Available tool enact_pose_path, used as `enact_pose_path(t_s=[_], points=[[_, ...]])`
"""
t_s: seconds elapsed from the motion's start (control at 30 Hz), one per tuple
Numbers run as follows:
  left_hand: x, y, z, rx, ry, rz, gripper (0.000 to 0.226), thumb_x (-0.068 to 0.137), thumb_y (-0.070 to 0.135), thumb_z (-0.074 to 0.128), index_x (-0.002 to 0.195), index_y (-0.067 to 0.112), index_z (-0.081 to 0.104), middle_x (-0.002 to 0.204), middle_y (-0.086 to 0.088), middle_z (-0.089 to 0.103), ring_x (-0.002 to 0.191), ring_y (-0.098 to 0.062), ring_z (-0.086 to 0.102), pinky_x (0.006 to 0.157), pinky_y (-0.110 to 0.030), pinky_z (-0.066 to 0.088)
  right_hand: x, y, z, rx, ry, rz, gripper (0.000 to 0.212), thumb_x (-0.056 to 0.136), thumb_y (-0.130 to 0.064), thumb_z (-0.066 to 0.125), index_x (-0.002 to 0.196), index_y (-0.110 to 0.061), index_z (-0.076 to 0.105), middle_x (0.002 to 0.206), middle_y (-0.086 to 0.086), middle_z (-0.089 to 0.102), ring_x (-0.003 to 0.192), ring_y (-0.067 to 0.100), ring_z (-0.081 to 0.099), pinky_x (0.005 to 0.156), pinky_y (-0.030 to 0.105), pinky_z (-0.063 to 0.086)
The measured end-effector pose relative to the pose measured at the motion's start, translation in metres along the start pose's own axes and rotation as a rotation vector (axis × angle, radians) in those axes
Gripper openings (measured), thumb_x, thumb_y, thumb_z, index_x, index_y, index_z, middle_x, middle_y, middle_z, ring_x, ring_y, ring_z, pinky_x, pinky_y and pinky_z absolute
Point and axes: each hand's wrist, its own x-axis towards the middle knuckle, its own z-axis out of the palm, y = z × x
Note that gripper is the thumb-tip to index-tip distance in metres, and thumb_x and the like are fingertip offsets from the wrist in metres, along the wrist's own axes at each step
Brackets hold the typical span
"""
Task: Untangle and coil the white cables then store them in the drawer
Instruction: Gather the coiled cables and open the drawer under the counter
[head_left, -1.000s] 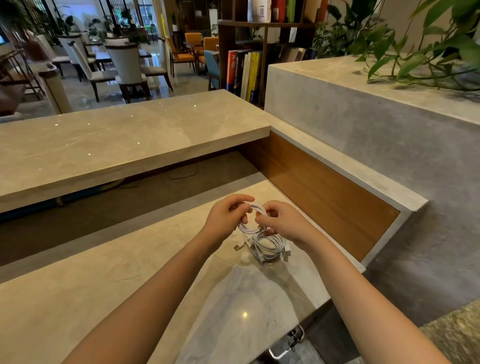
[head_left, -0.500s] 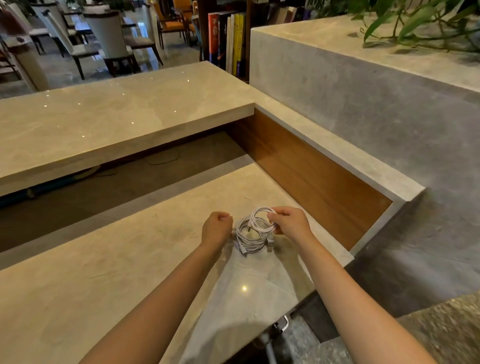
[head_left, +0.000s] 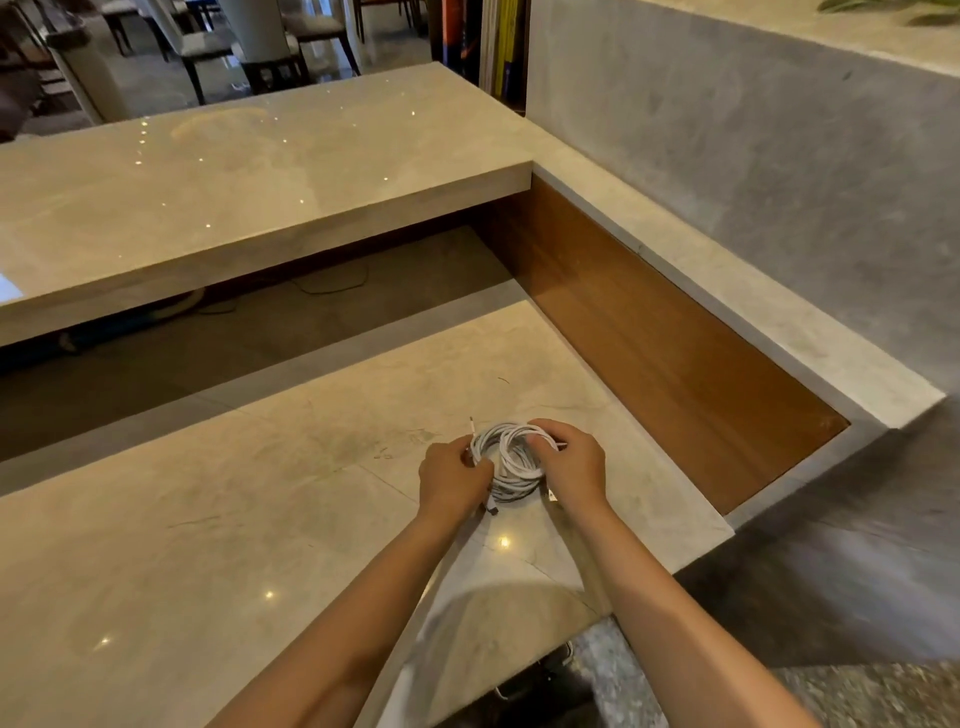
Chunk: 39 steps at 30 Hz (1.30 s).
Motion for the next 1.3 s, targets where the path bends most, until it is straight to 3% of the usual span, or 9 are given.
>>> enact_pose_path(t_s=[0.2,0.33,0.5,0.63,0.8,0.97,1.1,1.23,1.3], points=[[-0.004,-0.005,-0.008,0.01,0.051,0.026,0.042,0.069,0.029,0.047,0.105,0.035,0.067,0.096,-0.003,0.07,0.095,-0.023,0.061,0.088,-0.04,0.049,-0.005,-0.005,-0.003,0.18,-0.03,-0.014,0.015,0.083,-0.009,0.066,0.095,-0.014,0.075,0.091,-0.002,0.072,0.085,0.005,0.065,0.07,0.009,0.049],[-0.008,-0.004,-0.007,0.023,0.013,0.052,0.043,0.077,0.024,0.04,0.114,0.026,0.062,0.109,-0.004,0.068,0.103,-0.025,0.058,0.092,-0.044,0.046,-0.006,-0.017,-0.001,0.152,-0.02,-0.054,0.017,0.082,-0.014,0.068,0.099,-0.014,0.074,0.099,0.001,0.072,0.094,0.012,0.065,0.084,0.027,0.052],[-0.02,0.012,-0.017,-0.245,0.116,0.021,0.019,0.092,0.03,0.052,0.108,0.021,0.057,0.102,0.003,0.064,0.093,-0.015,0.06,0.082,-0.03,0.048,-0.012,-0.029,0.005,0.159,-0.046,-0.085,0.019,0.082,-0.016,0.068,0.1,-0.015,0.074,0.1,0.003,0.072,0.096,0.015,0.065,0.088,0.035,0.053],[-0.018,0.013,-0.027,-0.415,0.032,-0.051,0.039,0.079,0.045,0.064,0.104,0.014,0.063,0.095,-0.003,0.07,0.085,-0.017,0.067,0.073,-0.032,0.054,-0.021,-0.041,0.011,0.124,-0.052,-0.157,0.024,0.085,-0.017,0.066,0.108,-0.015,0.071,0.102,0.003,0.065,0.09,0.011,0.061,0.073,0.004,0.044],[-0.017,0.014,-0.034,-0.653,-0.057,-0.126,0.014,0.089,0.008,0.053,0.088,0.006,0.067,0.068,-0.004,0.068,0.061,-0.012,0.064,0.056,-0.023,0.05,-0.023,-0.045,0.01,0.076,-0.117,-0.159,0.03,0.085,-0.013,0.065,0.115,-0.017,0.068,0.102,0.004,0.058,0.085,0.009,0.056,0.066,-0.003,0.039],[-0.019,0.014,-0.041,-0.698,-0.103,-0.212,0.031,0.089,-0.007,0.039,0.068,0.007,0.057,0.05,0.0,0.058,0.04,-0.005,0.052,0.043,-0.017,0.042,-0.014,-0.048,-0.003,0.013,-0.403,-0.088,0.036,0.087,-0.025,0.065,0.121,-0.014,0.063,0.11,0.002,0.061,0.099,0.013,0.056,0.076,0.014,0.042],[-0.016,-0.007,-0.054,-0.682,-0.046,-0.215,0.035,0.091,-0.007,0.036,0.062,0.007,0.049,0.051,-0.003,0.048,0.044,-0.011,0.044,0.05,-0.024,0.034,0.004,-0.024,-0.011,-0.346,-0.251,-0.012,0.041,0.095,-0.033,0.049,0.125,-0.006,0.057,0.126,0.013,0.059,0.111,0.025,0.056,0.09,0.03,0.043],[-0.018,-0.027,-0.063,-0.778,-0.035,-0.248,0.031,0.092,-0.007,0.036,0.069,0.006,0.052,0.048,0.0,0.052,0.044,-0.01,0.047,0.049,-0.022,0.037,0.001,-0.007,0.008,-0.619,-0.289,-0.004,0.03,0.092,-0.035,0.054,0.096,-0.005,0.056,0.12,0.019,0.052,0.093,0.027,0.053,0.076,0.031,0.041],[-0.021,-0.03,-0.064,-0.836,-0.051,-0.247,0.028,0.093,-0.007,0.036,0.074,0.005,0.053,0.054,-0.003,0.051,0.042,-0.008,0.049,0.044,-0.018,0.041,-0.001,-0.009,0.017,-0.621,-0.265,-0.009,0.03,0.09,-0.026,0.058,0.11,-0.004,0.058,0.119,0.016,0.053,0.101,0.03,0.056,0.08,0.033,0.044]])
